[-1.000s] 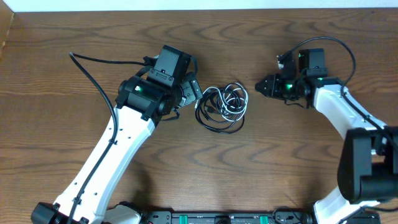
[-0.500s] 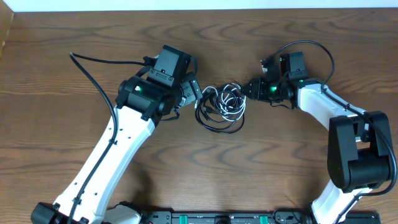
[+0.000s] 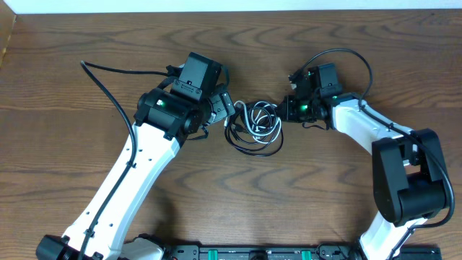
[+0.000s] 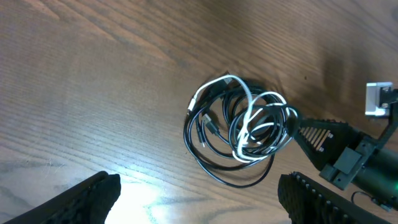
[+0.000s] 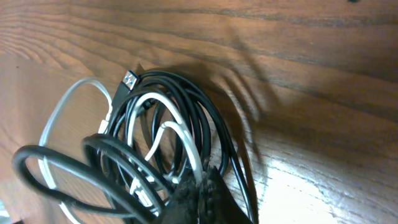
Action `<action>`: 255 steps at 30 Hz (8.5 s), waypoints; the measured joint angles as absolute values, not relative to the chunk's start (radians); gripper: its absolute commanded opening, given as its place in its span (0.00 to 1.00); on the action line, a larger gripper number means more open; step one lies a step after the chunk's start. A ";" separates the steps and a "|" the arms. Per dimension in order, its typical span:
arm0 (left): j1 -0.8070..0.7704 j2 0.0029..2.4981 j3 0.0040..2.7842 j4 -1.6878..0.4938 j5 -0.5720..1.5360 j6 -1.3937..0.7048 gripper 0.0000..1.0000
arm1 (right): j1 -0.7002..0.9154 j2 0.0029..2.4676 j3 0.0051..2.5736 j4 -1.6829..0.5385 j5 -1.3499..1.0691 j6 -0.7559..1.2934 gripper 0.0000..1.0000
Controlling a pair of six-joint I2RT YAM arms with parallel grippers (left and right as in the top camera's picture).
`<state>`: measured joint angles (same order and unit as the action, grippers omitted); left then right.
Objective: Untangle cables
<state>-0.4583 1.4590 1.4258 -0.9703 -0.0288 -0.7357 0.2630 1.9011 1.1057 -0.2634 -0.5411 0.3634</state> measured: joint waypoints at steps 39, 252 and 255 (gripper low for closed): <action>-0.458 1.459 1.426 -0.973 -0.028 -0.736 0.87 | 0.346 1.284 1.267 -0.458 -0.366 0.419 0.01; -0.422 1.244 1.428 -0.641 0.726 -0.282 0.07 | 0.337 1.711 1.267 -0.743 -0.438 0.427 0.01; -0.406 1.249 1.428 -0.664 0.699 -0.302 0.07 | 0.337 1.711 1.267 -0.741 -0.432 0.433 0.02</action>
